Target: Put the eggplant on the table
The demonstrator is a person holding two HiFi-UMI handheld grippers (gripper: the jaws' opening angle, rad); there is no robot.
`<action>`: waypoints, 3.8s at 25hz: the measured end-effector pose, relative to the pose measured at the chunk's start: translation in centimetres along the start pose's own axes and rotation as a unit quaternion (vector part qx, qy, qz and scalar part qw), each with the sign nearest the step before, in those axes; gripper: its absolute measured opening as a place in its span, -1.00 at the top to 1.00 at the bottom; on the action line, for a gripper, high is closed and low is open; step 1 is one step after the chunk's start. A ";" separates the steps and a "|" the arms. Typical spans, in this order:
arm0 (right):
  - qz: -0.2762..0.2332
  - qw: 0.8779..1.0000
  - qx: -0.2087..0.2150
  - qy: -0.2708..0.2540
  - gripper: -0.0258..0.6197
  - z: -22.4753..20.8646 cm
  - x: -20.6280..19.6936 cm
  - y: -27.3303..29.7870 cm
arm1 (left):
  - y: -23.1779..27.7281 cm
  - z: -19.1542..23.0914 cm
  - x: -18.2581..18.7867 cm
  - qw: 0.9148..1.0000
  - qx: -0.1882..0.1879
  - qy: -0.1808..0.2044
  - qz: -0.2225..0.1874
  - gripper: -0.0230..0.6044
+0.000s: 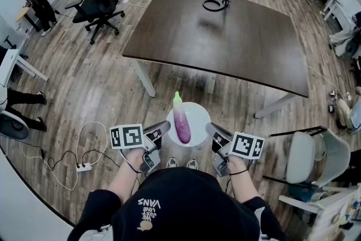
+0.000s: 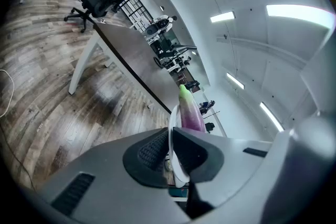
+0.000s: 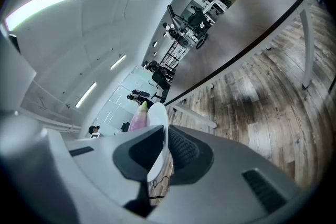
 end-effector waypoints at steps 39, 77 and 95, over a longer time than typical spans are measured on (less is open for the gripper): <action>0.031 0.999 0.022 -0.003 0.81 -3.9 2.9 -0.4 | 4.3 0.2 -1.2 1.000 0.013 -0.009 -0.025 0.82; -0.024 0.999 -0.009 0.027 0.81 0.3 15.0 17.1 | 7.7 8.0 21.1 0.999 -0.012 0.009 0.031 0.82; 0.002 1.000 -0.003 0.009 0.81 -2.5 26.3 23.2 | 15.7 9.8 30.0 1.000 -0.006 -0.005 0.003 0.82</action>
Point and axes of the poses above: the fingertips, and each gripper's own axes: y forward along the fingers, z to its left, x out of its top, the point moved 3 cm from there along -y, backward along the fingers, and after that the axes turned 10 degrees about -x, right-handed, at the moved point
